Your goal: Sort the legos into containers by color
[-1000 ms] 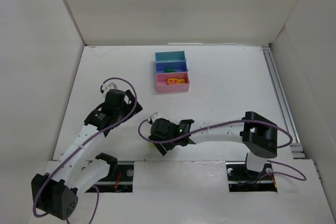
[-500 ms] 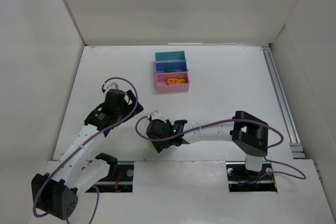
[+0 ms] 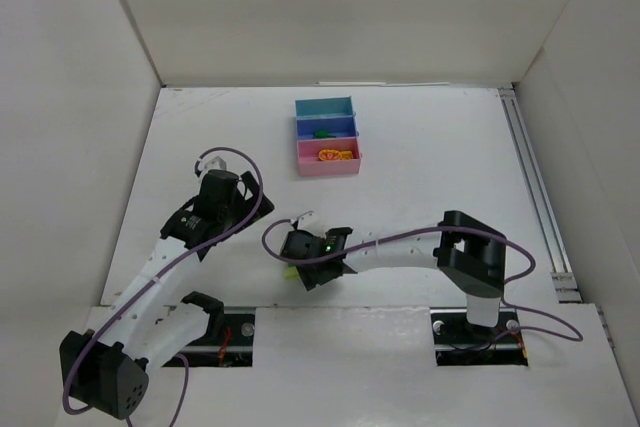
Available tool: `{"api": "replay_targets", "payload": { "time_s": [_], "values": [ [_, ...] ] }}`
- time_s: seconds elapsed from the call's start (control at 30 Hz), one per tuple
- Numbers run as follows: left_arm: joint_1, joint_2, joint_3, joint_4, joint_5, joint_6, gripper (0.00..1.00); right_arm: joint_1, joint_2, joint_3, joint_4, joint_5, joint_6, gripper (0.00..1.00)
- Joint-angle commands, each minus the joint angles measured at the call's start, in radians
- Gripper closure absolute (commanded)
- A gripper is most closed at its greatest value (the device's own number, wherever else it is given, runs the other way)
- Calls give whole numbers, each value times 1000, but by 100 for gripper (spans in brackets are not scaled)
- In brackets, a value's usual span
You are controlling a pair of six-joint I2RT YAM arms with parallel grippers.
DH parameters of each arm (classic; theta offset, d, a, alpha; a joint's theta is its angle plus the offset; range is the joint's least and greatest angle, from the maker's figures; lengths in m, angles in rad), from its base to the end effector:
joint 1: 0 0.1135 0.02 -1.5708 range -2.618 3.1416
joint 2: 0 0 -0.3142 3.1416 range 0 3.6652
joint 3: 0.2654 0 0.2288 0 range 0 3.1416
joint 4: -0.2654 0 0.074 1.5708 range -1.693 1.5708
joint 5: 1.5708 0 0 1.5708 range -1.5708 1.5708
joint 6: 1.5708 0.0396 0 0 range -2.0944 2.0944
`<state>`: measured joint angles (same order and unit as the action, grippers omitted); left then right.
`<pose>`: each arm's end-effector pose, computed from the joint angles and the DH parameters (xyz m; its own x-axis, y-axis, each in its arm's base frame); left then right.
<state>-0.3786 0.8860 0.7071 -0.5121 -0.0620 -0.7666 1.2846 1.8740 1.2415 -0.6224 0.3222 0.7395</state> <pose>0.1279 -0.0482 0.3043 -0.6517 -0.4859 -0.5824 -0.1770 0.8441 -0.5061 0.1142 0.3438 0.2252 -0.7928 -0.4296 -0.4324 -0.4709 0.8821 -0.0130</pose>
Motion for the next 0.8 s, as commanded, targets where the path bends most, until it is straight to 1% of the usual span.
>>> {"api": "replay_targets", "payload": {
  "time_s": [0.0, 0.1, 0.27, 0.3, 0.37, 0.4, 0.43, 0.47, 0.53, 0.57, 0.6, 0.63, 0.67, 0.7, 0.77],
  "values": [
    [0, -10, 17, 27, 7, 13, 1, 9, 28, 47, -37, 18, 31, 37],
    [0, -10, 17, 37, 16, 23, 1, 9, 28, 59, -37, 9, 31, 46],
    [0, -10, 17, 37, 25, 23, 1, 9, 19, 50, -5, 9, 6, 52],
    [0, -10, 17, 37, 25, 23, 1, 9, 19, 50, -5, 9, 6, 55],
    [0, -10, 17, 37, 37, 32, 1, 9, 5, 39, -5, 46, -17, 60],
    [0, -10, 17, 37, 37, 32, 1, 9, -15, 15, -5, 57, -32, 60],
    [0, -10, 17, 37, 54, 50, 1, 9, -47, 6, 25, 57, -101, 63],
    [0, -10, 17, 49, 92, 61, 1, 9, -65, -8, 45, 69, -150, 63],
    [0, -21, 17, 88, 161, 93, 1, 9, -110, -60, 88, 81, -243, 69],
    [0, -21, 8, 104, 203, 127, 1, 9, -155, -79, 137, 81, -353, 71],
    [0, -21, 8, 119, 288, 145, 1, 9, -176, -91, 148, 106, -391, 73],
    [0, -21, -6, 135, 342, 164, 1, 9, -197, -121, 174, 92, -455, 79],
    [0, -21, -15, 183, 403, 180, 1, 9, -234, -132, 211, 92, -547, 79],
    [0, -21, -24, 208, 527, 194, 1, 9, -249, -142, 228, 92, -589, 79],
    [0, -21, -43, 268, 632, 217, 1, 9, -282, -161, 259, 104, -664, 79]
  ]
}}
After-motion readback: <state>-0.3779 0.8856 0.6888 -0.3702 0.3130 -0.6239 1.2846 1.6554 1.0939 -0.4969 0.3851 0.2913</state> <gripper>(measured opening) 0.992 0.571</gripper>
